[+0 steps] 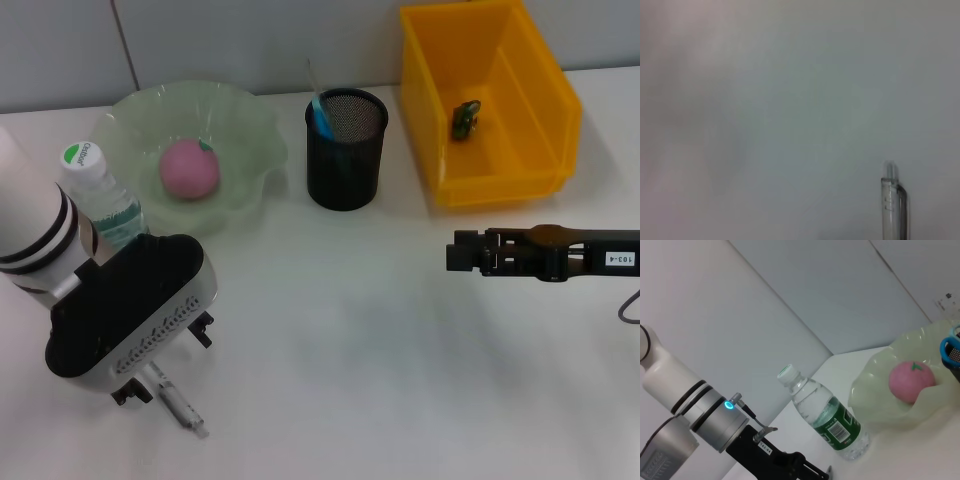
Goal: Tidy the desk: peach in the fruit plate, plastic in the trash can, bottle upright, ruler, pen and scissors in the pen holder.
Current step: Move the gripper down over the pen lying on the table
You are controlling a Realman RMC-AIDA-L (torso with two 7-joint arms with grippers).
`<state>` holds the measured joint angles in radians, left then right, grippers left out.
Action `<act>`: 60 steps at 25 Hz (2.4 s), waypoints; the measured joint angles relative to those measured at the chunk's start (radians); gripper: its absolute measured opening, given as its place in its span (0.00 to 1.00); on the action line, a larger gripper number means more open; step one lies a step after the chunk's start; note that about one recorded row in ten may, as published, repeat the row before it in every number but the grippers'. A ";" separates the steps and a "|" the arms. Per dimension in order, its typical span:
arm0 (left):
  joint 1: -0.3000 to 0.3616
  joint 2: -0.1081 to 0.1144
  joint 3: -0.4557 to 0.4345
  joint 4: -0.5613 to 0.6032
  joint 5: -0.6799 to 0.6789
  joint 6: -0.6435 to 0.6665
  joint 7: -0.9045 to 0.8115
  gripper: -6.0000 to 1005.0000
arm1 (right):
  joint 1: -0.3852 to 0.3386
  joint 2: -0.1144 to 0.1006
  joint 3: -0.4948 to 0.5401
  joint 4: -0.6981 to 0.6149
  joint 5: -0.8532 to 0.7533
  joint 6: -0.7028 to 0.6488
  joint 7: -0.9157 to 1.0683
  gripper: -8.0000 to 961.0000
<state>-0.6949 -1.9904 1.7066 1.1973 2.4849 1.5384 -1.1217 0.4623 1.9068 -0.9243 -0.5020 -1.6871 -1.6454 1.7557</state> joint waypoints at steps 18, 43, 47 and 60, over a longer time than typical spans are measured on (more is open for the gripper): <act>0.000 -0.002 0.025 -0.022 0.016 -0.056 0.003 0.58 | 0.001 0.000 0.000 0.000 0.000 -0.002 0.001 0.79; -0.021 -0.024 0.023 -0.038 0.050 -0.048 -0.123 0.58 | 0.008 0.001 0.015 -0.006 -0.002 -0.016 0.001 0.79; -0.030 -0.033 0.024 -0.032 0.069 -0.038 -0.218 0.58 | 0.009 0.001 0.015 -0.006 -0.003 -0.027 0.001 0.79; -0.010 -0.078 -0.003 0.010 0.161 -0.031 -0.412 0.58 | 0.003 -0.002 0.015 -0.009 -0.008 -0.047 0.001 0.79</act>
<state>-0.7050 -2.0689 1.7036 1.2069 2.6458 1.5078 -1.5338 0.4656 1.9050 -0.9096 -0.5110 -1.6951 -1.6921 1.7564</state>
